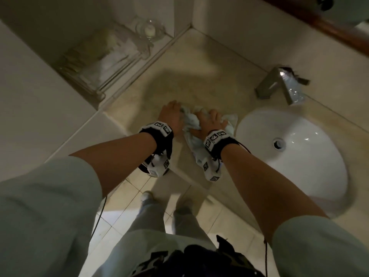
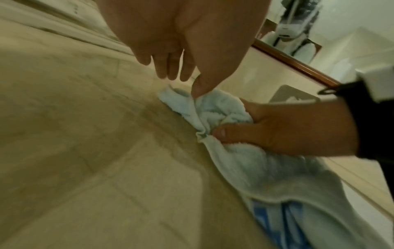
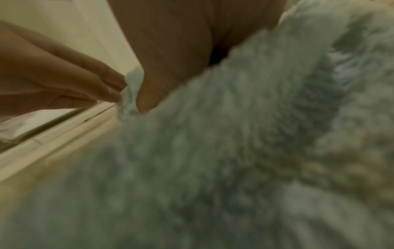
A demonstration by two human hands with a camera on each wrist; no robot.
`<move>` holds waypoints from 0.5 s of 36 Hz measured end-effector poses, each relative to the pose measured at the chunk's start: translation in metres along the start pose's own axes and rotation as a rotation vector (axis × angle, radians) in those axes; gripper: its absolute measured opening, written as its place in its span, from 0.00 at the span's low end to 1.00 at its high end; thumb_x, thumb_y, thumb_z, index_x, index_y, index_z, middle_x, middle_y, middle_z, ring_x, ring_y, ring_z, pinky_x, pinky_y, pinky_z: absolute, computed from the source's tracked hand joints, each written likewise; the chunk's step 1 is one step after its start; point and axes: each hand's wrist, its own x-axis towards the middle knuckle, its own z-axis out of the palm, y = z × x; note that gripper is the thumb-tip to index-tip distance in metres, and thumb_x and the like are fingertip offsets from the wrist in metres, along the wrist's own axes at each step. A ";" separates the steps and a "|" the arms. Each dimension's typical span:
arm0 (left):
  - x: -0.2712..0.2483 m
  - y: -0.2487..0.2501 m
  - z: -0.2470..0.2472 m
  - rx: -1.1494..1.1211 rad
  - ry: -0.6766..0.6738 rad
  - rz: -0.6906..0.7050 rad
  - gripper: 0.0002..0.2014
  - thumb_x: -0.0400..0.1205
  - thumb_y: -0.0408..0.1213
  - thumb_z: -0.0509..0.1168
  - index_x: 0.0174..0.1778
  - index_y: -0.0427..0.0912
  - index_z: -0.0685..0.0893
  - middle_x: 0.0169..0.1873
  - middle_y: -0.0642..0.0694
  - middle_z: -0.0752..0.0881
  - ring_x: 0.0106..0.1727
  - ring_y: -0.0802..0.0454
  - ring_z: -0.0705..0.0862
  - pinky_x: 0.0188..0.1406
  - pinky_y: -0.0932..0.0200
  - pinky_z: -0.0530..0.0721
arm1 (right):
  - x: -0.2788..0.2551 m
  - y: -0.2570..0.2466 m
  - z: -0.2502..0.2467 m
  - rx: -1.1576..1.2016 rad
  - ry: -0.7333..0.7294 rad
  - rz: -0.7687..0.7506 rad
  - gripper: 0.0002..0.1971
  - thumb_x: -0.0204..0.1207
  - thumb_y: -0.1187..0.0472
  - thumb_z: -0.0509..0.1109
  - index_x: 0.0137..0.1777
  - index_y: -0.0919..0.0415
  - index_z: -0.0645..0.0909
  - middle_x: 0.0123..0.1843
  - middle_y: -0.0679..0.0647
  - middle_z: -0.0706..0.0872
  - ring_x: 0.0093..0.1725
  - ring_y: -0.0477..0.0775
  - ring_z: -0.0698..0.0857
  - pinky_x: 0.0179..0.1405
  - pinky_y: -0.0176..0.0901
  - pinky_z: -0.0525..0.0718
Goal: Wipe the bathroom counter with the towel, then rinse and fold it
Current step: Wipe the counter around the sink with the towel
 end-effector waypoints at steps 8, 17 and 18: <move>0.017 -0.064 -0.029 0.062 -0.050 -0.171 0.30 0.87 0.39 0.52 0.83 0.34 0.51 0.83 0.36 0.50 0.83 0.40 0.53 0.83 0.50 0.53 | 0.008 -0.006 0.002 -0.044 -0.040 0.053 0.35 0.69 0.31 0.65 0.74 0.43 0.66 0.73 0.61 0.64 0.75 0.67 0.62 0.68 0.69 0.65; 0.026 -0.113 -0.046 0.082 -0.155 -0.160 0.28 0.87 0.34 0.52 0.82 0.31 0.51 0.83 0.35 0.48 0.84 0.40 0.51 0.82 0.52 0.52 | 0.021 -0.043 0.000 -0.038 -0.056 0.046 0.36 0.69 0.31 0.67 0.75 0.42 0.63 0.73 0.61 0.63 0.75 0.67 0.62 0.69 0.72 0.62; 0.026 -0.112 -0.048 0.091 -0.164 -0.148 0.28 0.88 0.33 0.51 0.82 0.30 0.51 0.83 0.35 0.49 0.84 0.40 0.51 0.82 0.53 0.52 | 0.025 -0.050 0.000 -0.034 -0.063 0.048 0.36 0.70 0.31 0.66 0.76 0.42 0.62 0.73 0.61 0.62 0.75 0.67 0.62 0.69 0.72 0.62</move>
